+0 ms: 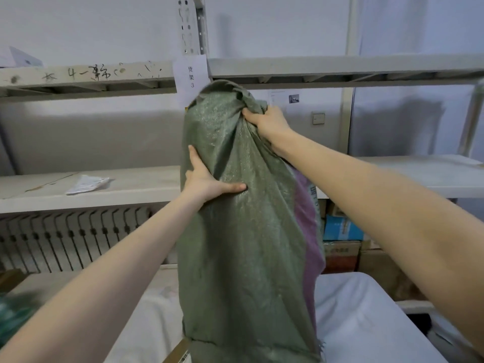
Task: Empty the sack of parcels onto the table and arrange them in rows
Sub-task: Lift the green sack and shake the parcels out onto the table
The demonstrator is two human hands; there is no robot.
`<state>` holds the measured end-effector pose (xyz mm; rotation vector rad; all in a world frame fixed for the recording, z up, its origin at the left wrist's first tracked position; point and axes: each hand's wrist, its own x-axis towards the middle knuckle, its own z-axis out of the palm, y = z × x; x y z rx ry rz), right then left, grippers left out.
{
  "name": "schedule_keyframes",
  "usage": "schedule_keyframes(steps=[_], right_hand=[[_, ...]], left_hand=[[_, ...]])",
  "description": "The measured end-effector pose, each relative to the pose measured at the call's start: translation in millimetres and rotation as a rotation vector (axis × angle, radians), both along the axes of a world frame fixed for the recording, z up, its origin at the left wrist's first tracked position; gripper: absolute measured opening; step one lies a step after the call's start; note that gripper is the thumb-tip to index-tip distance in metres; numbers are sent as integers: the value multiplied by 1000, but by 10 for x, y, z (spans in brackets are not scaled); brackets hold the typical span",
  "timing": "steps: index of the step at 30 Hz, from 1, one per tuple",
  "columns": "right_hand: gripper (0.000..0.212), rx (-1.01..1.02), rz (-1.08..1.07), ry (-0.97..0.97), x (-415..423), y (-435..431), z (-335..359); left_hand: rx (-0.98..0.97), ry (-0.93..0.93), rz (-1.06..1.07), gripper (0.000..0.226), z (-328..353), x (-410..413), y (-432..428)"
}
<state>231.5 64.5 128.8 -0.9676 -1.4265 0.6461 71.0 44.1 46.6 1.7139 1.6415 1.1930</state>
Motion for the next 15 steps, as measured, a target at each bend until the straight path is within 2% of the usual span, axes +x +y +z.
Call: schedule_keyframes(steps=[2, 6, 9, 12, 15], right_hand=[[25, -3, 94, 102, -1, -58, 92], [7, 70, 169, 252, -3, -155, 308], [10, 91, 204, 355, 56, -170, 340], [10, 26, 233, 392, 158, -122, 187], [28, -137, 292, 382, 266, -92, 12]], left_hand=[[77, -13, 11, 156, 87, 31, -7], [236, -18, 86, 148, 353, 111, -75], [342, 102, 155, 146, 454, 188, -95], [345, 144, 152, 149, 363, 272, -62], [275, 97, 38, 150, 312, 354, -67]])
